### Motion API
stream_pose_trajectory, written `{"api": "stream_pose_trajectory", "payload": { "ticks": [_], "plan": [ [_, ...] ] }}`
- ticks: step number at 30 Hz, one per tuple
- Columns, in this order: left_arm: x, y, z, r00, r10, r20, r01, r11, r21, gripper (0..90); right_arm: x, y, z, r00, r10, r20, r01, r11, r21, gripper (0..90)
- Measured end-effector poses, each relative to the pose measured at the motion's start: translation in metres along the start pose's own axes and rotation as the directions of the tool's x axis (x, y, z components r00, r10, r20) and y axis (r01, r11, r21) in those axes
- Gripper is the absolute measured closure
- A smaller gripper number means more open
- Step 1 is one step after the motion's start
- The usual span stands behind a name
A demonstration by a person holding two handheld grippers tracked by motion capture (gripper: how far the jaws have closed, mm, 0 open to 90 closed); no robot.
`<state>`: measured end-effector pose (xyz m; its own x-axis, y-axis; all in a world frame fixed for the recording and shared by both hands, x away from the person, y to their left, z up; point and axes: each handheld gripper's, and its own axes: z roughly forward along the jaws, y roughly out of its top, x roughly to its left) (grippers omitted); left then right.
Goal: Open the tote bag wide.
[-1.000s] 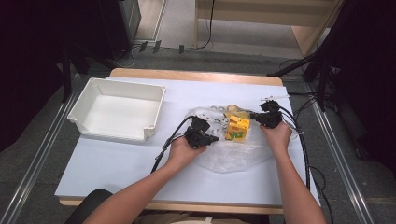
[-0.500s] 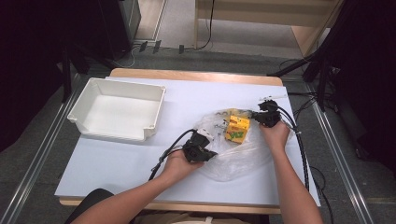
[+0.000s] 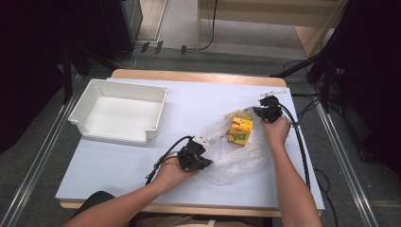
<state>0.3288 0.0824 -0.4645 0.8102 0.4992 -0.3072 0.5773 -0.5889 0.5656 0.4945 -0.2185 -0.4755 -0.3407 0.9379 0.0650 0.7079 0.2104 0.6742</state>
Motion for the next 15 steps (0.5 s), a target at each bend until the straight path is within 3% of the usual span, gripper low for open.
{"api": "stream_pose_trajectory", "payload": {
  "ticks": [1,2,5,8,11,15],
  "plan": [
    [0.000,0.000,0.000,1.0000,0.000,0.000,0.000,1.0000,0.000,90.0,0.000,0.000,0.000,1.0000,0.000,0.000,0.000,1.000,0.000,90.0],
    [0.003,0.002,-0.003,0.9997,-0.022,0.011,0.022,0.9995,-0.021,90.0,-0.001,0.002,0.001,0.9996,0.029,-0.004,-0.029,1.000,0.008,90.0],
    [0.003,0.007,-0.008,0.9999,-0.011,0.011,0.011,0.9993,-0.036,90.0,0.002,0.003,-0.003,0.9997,0.023,-0.007,-0.023,1.000,0.021,90.0],
    [0.001,0.016,-0.016,0.9998,-0.005,0.017,0.006,0.9979,-0.065,90.0,0.007,0.006,-0.019,0.9994,0.002,-0.035,-0.002,1.000,-0.002,90.0],
    [-0.002,0.027,-0.028,0.9998,0.009,0.017,-0.007,0.9953,-0.096,90.0,0.015,0.009,-0.043,0.9956,-0.050,-0.079,0.047,0.998,-0.039,90.0],
    [-0.003,0.040,-0.039,0.9997,0.017,0.019,-0.015,0.9942,-0.106,90.0,0.024,0.008,-0.063,0.9900,-0.080,-0.117,0.074,0.996,-0.052,90.0]
  ]
}}
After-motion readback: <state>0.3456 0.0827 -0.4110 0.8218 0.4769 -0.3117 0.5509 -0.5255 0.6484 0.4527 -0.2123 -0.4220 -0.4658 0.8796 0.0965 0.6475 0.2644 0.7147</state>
